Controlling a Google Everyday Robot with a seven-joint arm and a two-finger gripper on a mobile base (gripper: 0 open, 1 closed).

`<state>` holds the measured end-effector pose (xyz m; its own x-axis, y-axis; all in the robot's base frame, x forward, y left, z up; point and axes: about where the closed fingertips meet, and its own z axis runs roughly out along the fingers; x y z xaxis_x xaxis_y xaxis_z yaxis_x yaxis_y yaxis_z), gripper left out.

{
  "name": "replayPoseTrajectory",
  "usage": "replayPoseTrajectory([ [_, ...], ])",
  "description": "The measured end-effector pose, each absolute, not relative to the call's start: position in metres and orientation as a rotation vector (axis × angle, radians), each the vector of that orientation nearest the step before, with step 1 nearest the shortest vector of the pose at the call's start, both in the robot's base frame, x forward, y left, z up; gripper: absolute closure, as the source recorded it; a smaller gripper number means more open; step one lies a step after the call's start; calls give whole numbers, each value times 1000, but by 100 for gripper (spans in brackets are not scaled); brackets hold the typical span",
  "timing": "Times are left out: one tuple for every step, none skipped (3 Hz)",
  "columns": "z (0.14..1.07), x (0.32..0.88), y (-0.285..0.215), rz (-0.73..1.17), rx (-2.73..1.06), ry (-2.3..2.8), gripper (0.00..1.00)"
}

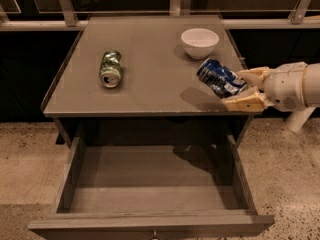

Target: Pick pepsi can from top drawer and place on counter

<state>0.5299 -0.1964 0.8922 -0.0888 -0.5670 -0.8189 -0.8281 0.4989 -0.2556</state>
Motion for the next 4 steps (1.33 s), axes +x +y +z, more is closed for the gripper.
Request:
replayPoseTrajectory([
  [886,558,-206,347,-1134,1749,100],
  [879,582,-210,355,-1096,1743,100],
  [878,583,-210,356,-1096,1743,81],
  [878,583,-210,356,-1096,1743,58],
])
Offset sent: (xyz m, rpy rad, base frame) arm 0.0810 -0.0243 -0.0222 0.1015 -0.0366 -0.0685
